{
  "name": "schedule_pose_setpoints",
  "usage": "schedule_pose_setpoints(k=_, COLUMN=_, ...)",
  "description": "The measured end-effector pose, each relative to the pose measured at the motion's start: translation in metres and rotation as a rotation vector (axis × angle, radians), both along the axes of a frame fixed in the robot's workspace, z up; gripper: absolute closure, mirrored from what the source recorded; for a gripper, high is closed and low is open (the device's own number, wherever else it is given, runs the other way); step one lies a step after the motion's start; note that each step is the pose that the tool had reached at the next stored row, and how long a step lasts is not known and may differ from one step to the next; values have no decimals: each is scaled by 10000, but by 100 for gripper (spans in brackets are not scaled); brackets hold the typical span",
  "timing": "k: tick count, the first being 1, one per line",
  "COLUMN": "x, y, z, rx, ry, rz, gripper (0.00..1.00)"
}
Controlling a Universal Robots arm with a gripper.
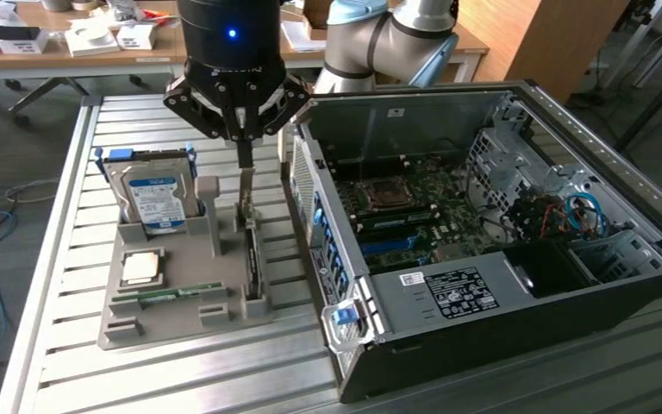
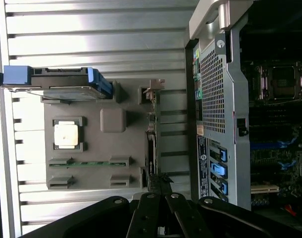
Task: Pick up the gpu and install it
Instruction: 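Pick up the gpu and move the gpu toward the slot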
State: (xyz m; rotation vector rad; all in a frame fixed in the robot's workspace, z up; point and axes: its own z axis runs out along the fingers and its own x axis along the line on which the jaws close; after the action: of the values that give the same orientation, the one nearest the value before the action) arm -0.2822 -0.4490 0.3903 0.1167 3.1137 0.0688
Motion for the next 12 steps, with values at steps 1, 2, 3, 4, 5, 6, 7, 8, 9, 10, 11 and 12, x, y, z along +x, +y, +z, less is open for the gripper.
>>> schedule_pose_setpoints(k=1, x=0, y=0, z=0, rx=0, ry=0, rz=0, gripper=89)
schedule_pose_setpoints(k=2, x=0, y=0, z=0, rx=0, ry=0, rz=0, gripper=89)
schedule_pose_setpoints(k=3, x=0, y=0, z=0, rx=0, ry=0, rz=0, gripper=89)
schedule_pose_setpoints(k=4, x=0, y=0, z=0, rx=0, ry=0, rz=0, gripper=89)
schedule_pose_setpoints(k=5, x=0, y=0, z=0, rx=0, ry=0, rz=0, gripper=89)
schedule_pose_setpoints(k=6, x=0, y=0, z=0, rx=0, ry=0, rz=0, gripper=84)
schedule_pose_setpoints(k=7, x=0, y=0, z=0, rx=0, ry=0, rz=0, gripper=77)
schedule_pose_setpoints(k=8, x=0, y=0, z=0, rx=0, ry=0, rz=0, gripper=71)
schedule_pose_setpoints(k=9, x=0, y=0, z=0, rx=0, ry=0, rz=0, gripper=71)
schedule_pose_setpoints(k=10, x=0, y=0, z=0, rx=0, ry=0, rz=0, gripper=65)
schedule_pose_setpoints(k=11, x=0, y=0, z=0, rx=-1, ry=0, rz=0, gripper=65)
schedule_pose_setpoints(k=12, x=0, y=0, z=0, rx=0, ry=0, rz=0, gripper=65)
